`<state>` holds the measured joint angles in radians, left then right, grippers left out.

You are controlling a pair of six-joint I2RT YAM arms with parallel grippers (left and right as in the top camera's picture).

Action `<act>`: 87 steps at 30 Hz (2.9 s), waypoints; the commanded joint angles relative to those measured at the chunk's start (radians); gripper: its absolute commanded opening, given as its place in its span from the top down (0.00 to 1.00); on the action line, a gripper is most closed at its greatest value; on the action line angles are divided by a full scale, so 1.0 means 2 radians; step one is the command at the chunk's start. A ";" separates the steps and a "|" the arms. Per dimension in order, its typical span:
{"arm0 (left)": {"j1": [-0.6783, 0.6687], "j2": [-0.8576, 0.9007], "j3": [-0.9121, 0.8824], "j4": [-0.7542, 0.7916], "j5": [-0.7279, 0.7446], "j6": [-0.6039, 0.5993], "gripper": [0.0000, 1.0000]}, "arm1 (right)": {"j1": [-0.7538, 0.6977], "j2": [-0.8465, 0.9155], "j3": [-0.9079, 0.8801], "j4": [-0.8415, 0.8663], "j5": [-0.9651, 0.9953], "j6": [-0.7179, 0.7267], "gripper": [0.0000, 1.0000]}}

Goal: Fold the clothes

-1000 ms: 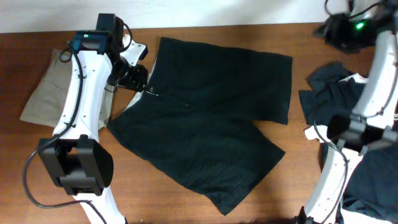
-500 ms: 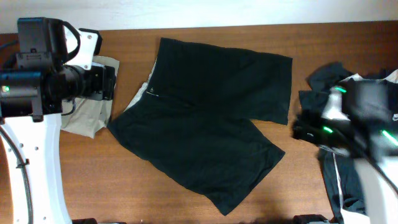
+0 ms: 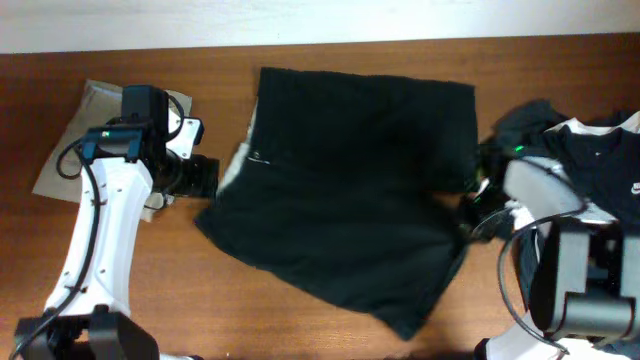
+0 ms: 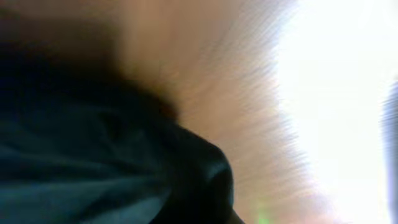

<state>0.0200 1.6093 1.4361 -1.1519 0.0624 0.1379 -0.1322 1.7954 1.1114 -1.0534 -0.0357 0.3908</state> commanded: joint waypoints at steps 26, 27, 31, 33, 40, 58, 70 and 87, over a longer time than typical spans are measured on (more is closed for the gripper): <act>0.000 0.175 -0.113 0.148 0.098 -0.005 1.00 | -0.003 -0.248 -0.346 0.028 -0.227 0.079 0.53; 0.000 0.175 -0.113 0.147 0.099 -0.005 1.00 | -0.003 -0.248 -0.346 0.035 -0.223 0.084 0.55; 0.002 0.175 -0.100 0.134 0.105 -0.005 1.00 | -0.003 -0.249 -0.302 0.021 -0.159 0.110 0.96; 0.010 0.175 -0.078 0.111 0.102 -0.005 1.00 | -0.003 -0.251 -0.232 -0.040 -0.086 0.108 0.96; 0.066 0.175 -0.048 0.059 0.118 -0.005 0.95 | -0.003 -0.251 -0.163 -0.117 -0.053 0.098 0.91; -0.055 0.297 0.028 0.230 -0.014 -0.005 1.00 | -0.003 -0.200 -0.161 0.178 -0.136 -0.010 0.30; 0.007 0.297 0.082 0.183 0.053 -0.042 1.00 | -0.002 -0.034 -0.161 0.324 -0.246 -0.059 0.57; 0.007 0.297 0.095 0.140 0.053 -0.027 0.99 | -0.001 -0.038 -0.155 0.308 -0.235 -0.128 0.48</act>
<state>0.0357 2.1826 1.6199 -0.8680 0.1650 0.0635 -0.1791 1.7039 0.8124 -0.4786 -0.6468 0.0643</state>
